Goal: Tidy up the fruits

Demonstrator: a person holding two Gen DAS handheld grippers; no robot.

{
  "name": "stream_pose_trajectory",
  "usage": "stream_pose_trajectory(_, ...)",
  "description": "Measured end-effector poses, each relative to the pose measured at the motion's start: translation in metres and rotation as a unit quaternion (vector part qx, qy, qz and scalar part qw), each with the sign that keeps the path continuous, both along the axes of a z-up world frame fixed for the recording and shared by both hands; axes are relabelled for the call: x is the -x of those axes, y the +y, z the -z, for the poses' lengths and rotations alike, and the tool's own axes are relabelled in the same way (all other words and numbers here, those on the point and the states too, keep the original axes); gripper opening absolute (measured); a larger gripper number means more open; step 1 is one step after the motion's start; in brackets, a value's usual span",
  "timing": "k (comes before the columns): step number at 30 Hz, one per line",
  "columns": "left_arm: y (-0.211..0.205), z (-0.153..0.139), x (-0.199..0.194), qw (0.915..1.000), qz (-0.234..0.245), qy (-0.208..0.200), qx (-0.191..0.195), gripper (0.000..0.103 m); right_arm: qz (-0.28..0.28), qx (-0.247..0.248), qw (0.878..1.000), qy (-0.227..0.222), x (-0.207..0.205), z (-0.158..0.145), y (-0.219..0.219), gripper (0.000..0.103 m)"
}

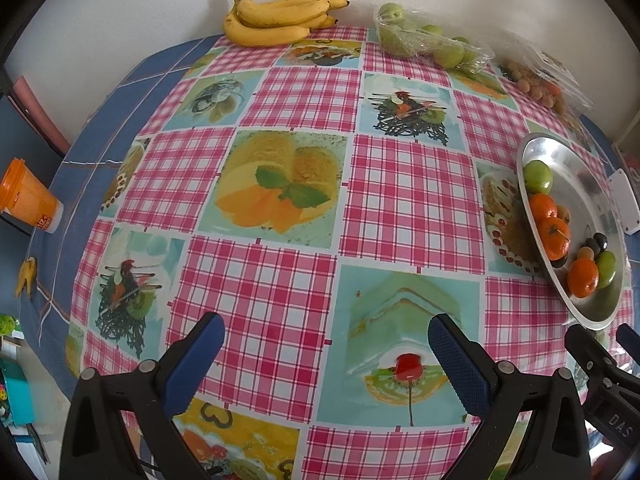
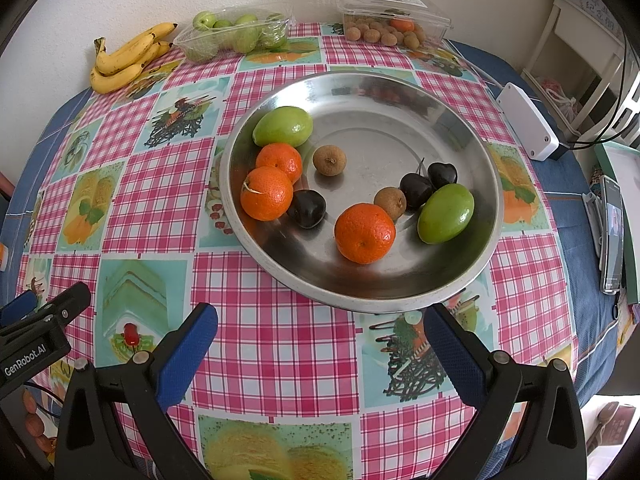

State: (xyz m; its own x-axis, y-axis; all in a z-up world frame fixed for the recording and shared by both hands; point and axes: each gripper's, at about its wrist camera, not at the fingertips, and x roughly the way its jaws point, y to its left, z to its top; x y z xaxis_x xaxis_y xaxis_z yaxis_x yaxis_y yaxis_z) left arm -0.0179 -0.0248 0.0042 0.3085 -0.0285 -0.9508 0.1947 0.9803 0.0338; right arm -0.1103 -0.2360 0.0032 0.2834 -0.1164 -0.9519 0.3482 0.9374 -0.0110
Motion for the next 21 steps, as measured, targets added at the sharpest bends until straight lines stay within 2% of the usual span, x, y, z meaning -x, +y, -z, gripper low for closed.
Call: stream_pose_trajectory(21, 0.0011, 0.0018, 0.0000, 1.0000, 0.001, 0.001, -0.003, 0.103, 0.000, -0.001, 1.000, 0.003, -0.0003, 0.0011, 0.0004, 0.103)
